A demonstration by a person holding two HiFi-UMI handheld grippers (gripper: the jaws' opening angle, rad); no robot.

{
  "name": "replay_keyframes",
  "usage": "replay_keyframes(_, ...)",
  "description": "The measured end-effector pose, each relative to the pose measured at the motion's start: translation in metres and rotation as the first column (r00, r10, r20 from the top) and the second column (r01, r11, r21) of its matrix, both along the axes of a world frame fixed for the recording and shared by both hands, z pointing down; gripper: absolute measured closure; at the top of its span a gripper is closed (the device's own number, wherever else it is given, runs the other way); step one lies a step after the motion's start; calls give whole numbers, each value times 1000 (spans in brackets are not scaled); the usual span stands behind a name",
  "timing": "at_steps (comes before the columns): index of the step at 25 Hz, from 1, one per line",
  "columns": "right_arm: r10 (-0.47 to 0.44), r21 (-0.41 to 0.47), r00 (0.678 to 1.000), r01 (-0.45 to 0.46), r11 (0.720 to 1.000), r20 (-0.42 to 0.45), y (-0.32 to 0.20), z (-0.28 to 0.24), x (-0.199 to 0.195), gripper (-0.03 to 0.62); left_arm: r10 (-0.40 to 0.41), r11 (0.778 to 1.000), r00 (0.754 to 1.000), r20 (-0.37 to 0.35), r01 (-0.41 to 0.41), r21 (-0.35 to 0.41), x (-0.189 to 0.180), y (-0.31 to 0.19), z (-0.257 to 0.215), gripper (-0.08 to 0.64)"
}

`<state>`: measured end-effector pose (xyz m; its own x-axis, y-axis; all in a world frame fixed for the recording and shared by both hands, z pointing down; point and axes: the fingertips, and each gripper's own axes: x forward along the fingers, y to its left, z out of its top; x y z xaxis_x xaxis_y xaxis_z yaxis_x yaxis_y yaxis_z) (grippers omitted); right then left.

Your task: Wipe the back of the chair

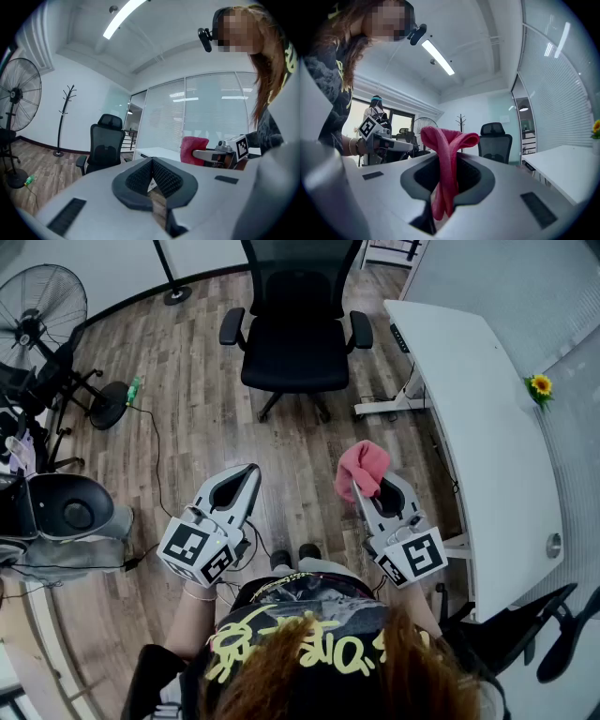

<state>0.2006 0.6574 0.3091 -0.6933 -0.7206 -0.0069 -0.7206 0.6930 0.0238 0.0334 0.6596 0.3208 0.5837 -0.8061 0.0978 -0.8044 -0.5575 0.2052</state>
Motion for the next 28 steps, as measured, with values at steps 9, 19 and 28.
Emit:
replay_keyframes(9,-16,-2,1000,16,1000,-8,-1,3,-6,520,-1,1000,1000,12,1,-2,-4,-1,1,571)
replay_keyframes(19,-26,-13,998,27,1000,58,-4,-1,-11,520,-7,1000,1000,14,7,-6,-14,-2,2,571)
replay_keyframes(28,-1,-31,998,3,1000,70,3,4,-25,520,10,1000,1000,17,-10,-17,-27,2,9,571)
